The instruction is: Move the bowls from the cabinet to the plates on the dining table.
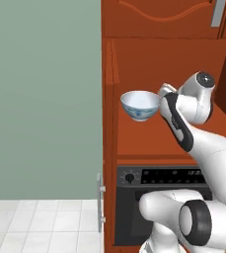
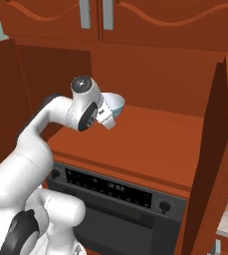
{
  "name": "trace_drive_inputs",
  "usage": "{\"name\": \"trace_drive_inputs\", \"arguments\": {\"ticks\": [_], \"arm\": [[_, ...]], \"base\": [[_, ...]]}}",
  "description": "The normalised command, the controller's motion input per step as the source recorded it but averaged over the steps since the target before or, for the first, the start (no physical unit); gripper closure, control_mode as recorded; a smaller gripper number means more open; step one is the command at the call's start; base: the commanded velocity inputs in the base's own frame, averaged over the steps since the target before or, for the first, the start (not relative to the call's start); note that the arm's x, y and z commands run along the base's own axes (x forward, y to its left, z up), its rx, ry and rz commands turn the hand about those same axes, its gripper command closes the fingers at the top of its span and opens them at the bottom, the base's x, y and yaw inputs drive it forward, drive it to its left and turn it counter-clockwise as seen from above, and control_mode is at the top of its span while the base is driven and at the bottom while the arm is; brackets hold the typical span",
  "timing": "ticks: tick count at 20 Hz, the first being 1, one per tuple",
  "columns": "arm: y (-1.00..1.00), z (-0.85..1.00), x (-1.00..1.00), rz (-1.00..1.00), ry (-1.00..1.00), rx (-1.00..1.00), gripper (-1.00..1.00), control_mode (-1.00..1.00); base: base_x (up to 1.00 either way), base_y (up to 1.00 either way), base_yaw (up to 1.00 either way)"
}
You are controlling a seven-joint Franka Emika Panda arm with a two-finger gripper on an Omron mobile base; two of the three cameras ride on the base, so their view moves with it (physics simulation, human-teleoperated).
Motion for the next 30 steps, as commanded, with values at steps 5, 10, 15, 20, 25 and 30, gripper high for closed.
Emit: {"name": "trace_drive_inputs", "arguments": {"ticks": [5, 10, 15, 20, 25, 30], "arm": [[0.0, 0.0, 0.57, -0.01, 0.0, 0.07, -1.0, -1.0], [0.0, 0.0, 0.56, 0.0, 0.0, 0.06, -1.0, -1.0], [0.0, -0.19, 0.46, 0.0, 0.01, 0.01, -1.0, -1.0], [0.0, -0.31, 0.42, 0.0, 0.02, 0.0, -1.0, -1.0], [0.01, -0.33, 0.38, 0.0, 0.01, 0.0, -1.0, -1.0], [0.0, -0.25, 0.4, 0.0, 0.0, 0.0, -1.0, -1.0]], "base": [[0.0, 0.0, 0.0], [0.0, 0.0, 0.0], [0.0, 0.0, 0.0], [0.0, 0.0, 0.0], [0.0, 0.0, 0.0], [0.0, 0.0, 0.0]]}}
